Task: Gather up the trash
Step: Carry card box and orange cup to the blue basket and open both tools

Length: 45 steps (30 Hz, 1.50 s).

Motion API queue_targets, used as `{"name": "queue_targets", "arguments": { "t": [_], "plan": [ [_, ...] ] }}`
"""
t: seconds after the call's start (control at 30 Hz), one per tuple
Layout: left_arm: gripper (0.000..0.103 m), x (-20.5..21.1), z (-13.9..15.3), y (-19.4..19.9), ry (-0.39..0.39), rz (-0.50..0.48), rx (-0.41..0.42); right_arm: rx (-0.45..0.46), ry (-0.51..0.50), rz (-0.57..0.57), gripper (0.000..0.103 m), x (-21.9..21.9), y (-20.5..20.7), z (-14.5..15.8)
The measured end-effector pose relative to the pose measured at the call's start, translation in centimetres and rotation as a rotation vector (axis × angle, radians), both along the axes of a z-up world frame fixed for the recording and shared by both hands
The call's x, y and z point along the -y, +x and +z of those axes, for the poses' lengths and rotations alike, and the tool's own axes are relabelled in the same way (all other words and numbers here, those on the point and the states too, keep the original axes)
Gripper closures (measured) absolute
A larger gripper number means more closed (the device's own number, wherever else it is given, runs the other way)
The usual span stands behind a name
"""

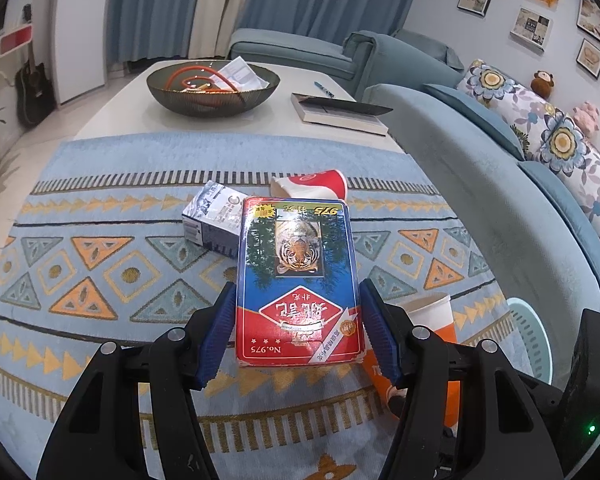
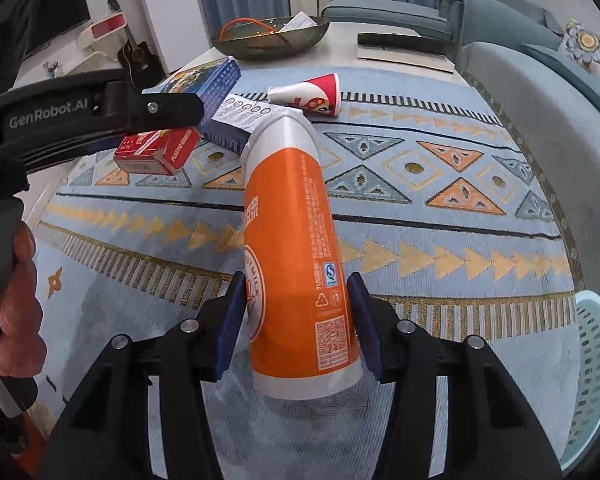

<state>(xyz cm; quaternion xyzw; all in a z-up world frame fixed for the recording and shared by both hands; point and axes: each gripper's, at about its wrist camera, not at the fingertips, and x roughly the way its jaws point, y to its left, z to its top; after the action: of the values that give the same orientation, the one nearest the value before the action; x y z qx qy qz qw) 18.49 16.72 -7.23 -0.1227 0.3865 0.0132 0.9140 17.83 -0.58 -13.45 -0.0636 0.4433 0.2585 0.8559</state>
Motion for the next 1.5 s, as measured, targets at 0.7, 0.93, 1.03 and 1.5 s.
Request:
{"name": "queue_targets", "arguments": {
  "t": [0.7, 0.93, 1.03, 1.5],
  "plan": [
    [0.044, 10.0, 4.8, -3.4, 0.012, -0.218, 0.131, 0.218, 0.098, -0.246, 0.057, 13.2, -5.1, 8.6],
    [0.044, 19.7, 7.2, -4.5, -0.019, -0.393, 0.181, 0.283, 0.102, -0.440, 0.057, 23.3, -7.1, 11.9],
    [0.044, 24.3, 7.4, -4.3, 0.000, -0.465, 0.184, 0.278, 0.119, -0.534, 0.057, 27.8, -7.4, 11.9],
    [0.043, 36.7, -1.2, 0.3, -0.070, -0.661, -0.044, 0.043, 0.122, -0.822, 0.056, 38.7, -5.3, 2.7]
  ]
}}
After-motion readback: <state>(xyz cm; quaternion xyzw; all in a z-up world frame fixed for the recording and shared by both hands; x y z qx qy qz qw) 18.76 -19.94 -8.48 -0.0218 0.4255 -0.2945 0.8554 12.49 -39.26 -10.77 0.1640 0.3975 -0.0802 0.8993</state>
